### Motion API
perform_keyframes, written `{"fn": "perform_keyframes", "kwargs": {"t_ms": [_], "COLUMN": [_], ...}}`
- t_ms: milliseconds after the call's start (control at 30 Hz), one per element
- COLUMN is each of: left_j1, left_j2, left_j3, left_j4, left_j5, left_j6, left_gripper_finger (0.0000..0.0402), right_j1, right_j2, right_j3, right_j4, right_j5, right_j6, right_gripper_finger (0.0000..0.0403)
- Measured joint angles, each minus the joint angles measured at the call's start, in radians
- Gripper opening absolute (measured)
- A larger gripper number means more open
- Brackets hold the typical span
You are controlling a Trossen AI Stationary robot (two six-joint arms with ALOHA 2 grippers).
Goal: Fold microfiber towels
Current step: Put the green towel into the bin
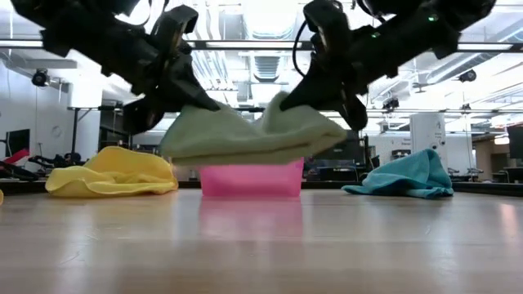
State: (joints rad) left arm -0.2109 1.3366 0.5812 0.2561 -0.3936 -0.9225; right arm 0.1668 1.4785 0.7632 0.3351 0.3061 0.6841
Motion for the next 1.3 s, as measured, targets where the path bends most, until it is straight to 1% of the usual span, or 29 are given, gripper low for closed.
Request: {"fn": "perform_keyframes", "kwargs": {"t_ms": [133, 233, 333, 467, 600, 733, 833, 933, 1133, 1233, 1300], "left_j1": [0.109, 0.199, 0.290, 0.393, 0.470, 0.525, 0.562, 0.593, 0.635, 0.645, 0.650], "left_j2": [-0.081, -0.111, -0.117, -0.102, -0.082, -0.048, -0.004, 0.060, 0.189, 0.223, 0.234], "left_j3": [0.000, 0.003, 0.008, 0.009, 0.010, 0.021, 0.043, 0.093, 0.164, 0.178, 0.184], "left_j4": [-0.030, -0.030, -0.030, -0.028, -0.019, 0.063, 0.107, 0.107, 0.089, 0.090, 0.088], "left_j5": [0.020, 0.043, 0.073, 0.104, 0.122, 0.163, 0.211, 0.241, 0.264, 0.271, 0.272], "left_j6": [0.131, 0.213, 0.278, 0.326, 0.356, 0.391, 0.413, 0.441, 0.476, 0.485, 0.485], "left_gripper_finger": [0.0009, 0.0009, 0.0008, 0.0008, 0.0008, 0.0008, 0.0008, 0.0008, 0.0008, 0.0008, 0.0008], "right_j1": [-0.089, -0.169, -0.241, -0.317, -0.376, -0.419, -0.442, -0.458, -0.487, -0.499, -0.502], "right_j2": [-0.044, -0.055, -0.040, -0.014, 0.016, 0.051, 0.078, 0.105, 0.151, 0.164, 0.168], "right_j3": [0.003, 0.030, 0.072, 0.141, 0.206, 0.248, 0.265, 0.279, 0.298, 0.298, 0.298], "right_j4": [-0.003, -0.024, -0.041, -0.136, -0.208, -0.256, -0.258, -0.260, -0.257, -0.270, -0.285], "right_j5": [-0.004, -0.065, -0.134, -0.142, -0.139, -0.141, -0.140, -0.141, -0.140, -0.137, -0.116], "right_j6": [-0.063, -0.104, -0.145, -0.210, -0.267, -0.299, -0.313, -0.319, -0.322, -0.312, -0.311], "right_gripper_finger": [0.0009, 0.0009, 0.0009, 0.0009, 0.0009, 0.0009, 0.0009, 0.0009, 0.0009, 0.0009, 0.0009]}}
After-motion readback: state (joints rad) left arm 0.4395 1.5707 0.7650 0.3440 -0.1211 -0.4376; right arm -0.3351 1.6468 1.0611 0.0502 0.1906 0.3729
